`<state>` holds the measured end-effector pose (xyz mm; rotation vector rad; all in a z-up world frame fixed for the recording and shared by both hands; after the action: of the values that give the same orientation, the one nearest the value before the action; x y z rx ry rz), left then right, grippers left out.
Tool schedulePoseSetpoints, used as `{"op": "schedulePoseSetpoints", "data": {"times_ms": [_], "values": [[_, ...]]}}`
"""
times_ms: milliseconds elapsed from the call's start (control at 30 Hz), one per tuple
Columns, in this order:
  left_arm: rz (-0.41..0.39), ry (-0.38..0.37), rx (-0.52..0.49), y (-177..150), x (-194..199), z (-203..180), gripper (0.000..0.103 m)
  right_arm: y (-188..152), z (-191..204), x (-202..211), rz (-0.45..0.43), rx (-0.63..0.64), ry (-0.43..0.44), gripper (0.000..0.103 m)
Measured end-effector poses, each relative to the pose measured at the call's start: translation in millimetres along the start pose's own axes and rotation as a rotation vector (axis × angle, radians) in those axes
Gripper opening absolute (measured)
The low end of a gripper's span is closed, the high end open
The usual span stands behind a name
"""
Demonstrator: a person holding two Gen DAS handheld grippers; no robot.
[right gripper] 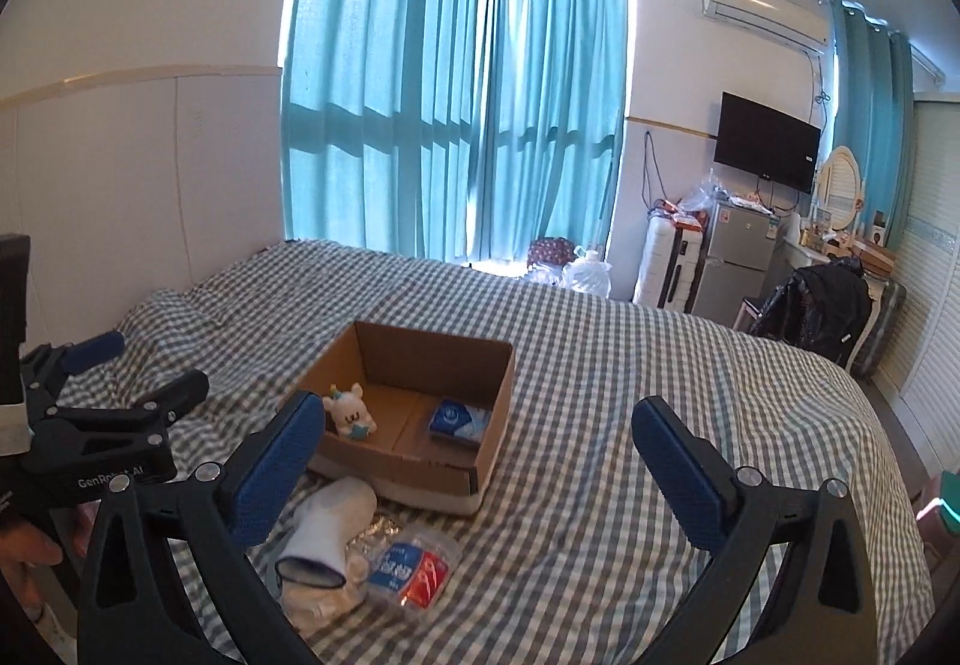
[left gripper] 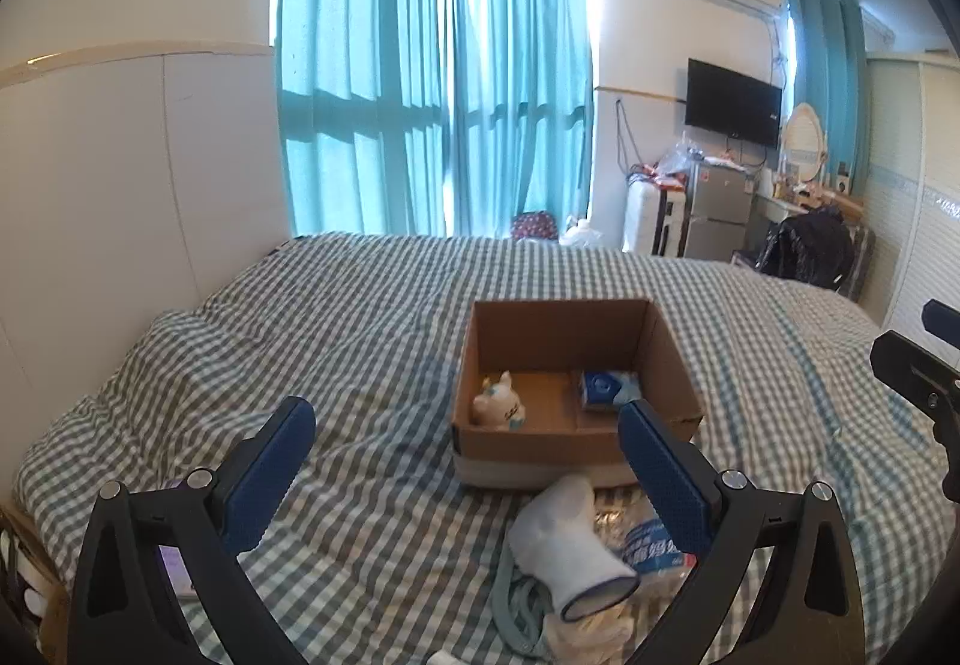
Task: Organize objects
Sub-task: 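Move both tools back toward the sock and water bottle, then grasp the white sock with left tool while right tool grasps the swab jar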
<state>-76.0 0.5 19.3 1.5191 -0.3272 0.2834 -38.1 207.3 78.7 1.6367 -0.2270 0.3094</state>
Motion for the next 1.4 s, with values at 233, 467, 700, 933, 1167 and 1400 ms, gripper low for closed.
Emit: {"op": "schedulePoseSetpoints", "data": {"times_ms": [233, 467, 700, 933, 1167, 1400], "values": [[0.114, 0.042, -0.009, -60.2, -23.3, -9.9, 0.103, -61.2, 3.7, -27.8, 0.090, -0.019, -0.042, 0.103], [0.251, 0.022, 0.012, -102.9, -55.7, -18.1, 0.103, -108.6, -5.2, -74.6, 0.212, -0.063, -0.043, 0.103], [0.303, -0.035, -0.008, -115.4, -77.1, -41.2, 0.103, -127.9, -18.5, -96.0, 0.259, -0.110, -0.059, 0.103], [0.334, -0.108, -0.004, -123.0, -101.3, -55.9, 0.103, -141.4, -27.4, -108.3, 0.308, -0.126, -0.090, 0.103], [0.398, -0.214, 0.003, -139.9, -113.4, -55.8, 0.053, -149.5, -21.0, -117.7, 0.344, -0.098, -0.106, 0.103], [0.328, -0.209, 0.027, -124.3, -95.3, -31.1, 0.041, -145.4, -3.3, -116.8, 0.338, -0.099, -0.081, 0.103]]}}
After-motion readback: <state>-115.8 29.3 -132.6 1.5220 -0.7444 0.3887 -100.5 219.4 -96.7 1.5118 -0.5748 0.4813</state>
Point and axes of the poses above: each gripper's, at about its wrist camera, not at the fingertips, and x roughly against the way its jaws point, z to its left, y to its top, the point moved 1 cm from there along -x, roughly the way its jaws point, and after that the axes turned 6 degrees about -z, right-handed, at the moved point
